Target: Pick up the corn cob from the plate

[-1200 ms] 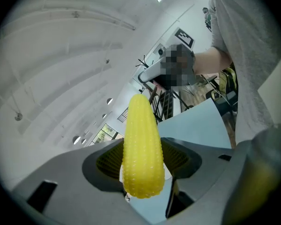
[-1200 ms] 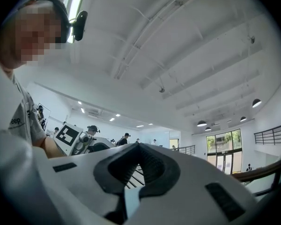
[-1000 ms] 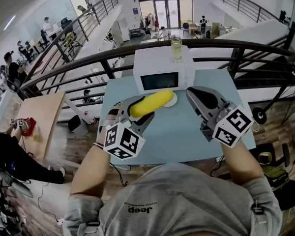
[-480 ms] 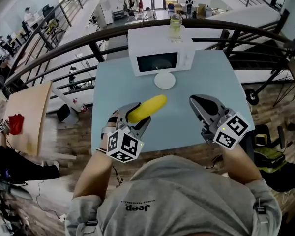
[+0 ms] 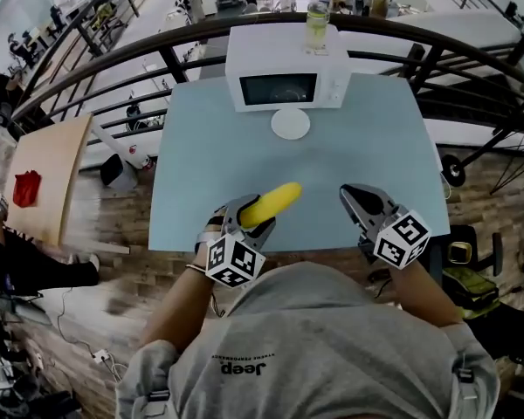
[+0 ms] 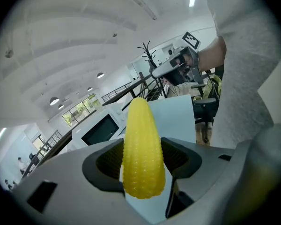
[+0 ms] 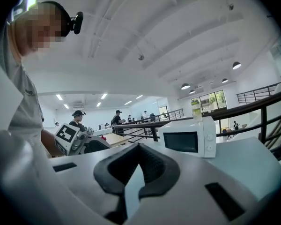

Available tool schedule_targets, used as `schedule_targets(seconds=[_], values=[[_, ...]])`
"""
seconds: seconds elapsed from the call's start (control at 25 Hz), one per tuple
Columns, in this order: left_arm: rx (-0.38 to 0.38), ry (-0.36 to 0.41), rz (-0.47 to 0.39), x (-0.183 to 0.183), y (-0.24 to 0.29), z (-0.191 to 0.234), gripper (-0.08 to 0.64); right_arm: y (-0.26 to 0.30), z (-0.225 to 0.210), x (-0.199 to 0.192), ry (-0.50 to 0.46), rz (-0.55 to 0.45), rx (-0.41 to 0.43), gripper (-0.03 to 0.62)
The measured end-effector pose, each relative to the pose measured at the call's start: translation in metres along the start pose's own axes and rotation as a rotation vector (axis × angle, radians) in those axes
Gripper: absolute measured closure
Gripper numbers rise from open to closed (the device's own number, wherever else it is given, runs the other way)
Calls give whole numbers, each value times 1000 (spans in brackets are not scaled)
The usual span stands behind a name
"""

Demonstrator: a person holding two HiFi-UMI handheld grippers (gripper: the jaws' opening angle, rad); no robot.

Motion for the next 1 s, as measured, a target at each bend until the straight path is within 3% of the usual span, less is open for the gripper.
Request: schedule_targets(seconds=[1.0], values=[[-230, -21, 161, -55, 81, -69, 298, 53, -25, -143, 146, 309, 8, 577]])
Point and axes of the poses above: the fingertips, and each gripper's own axes: y forward along the fingers, z to its left, x out of its top, the point moved 4 cm from there along -y, backward along the fingers, and after that the axes turned 11 degrees about z, right-handed, at the moved point
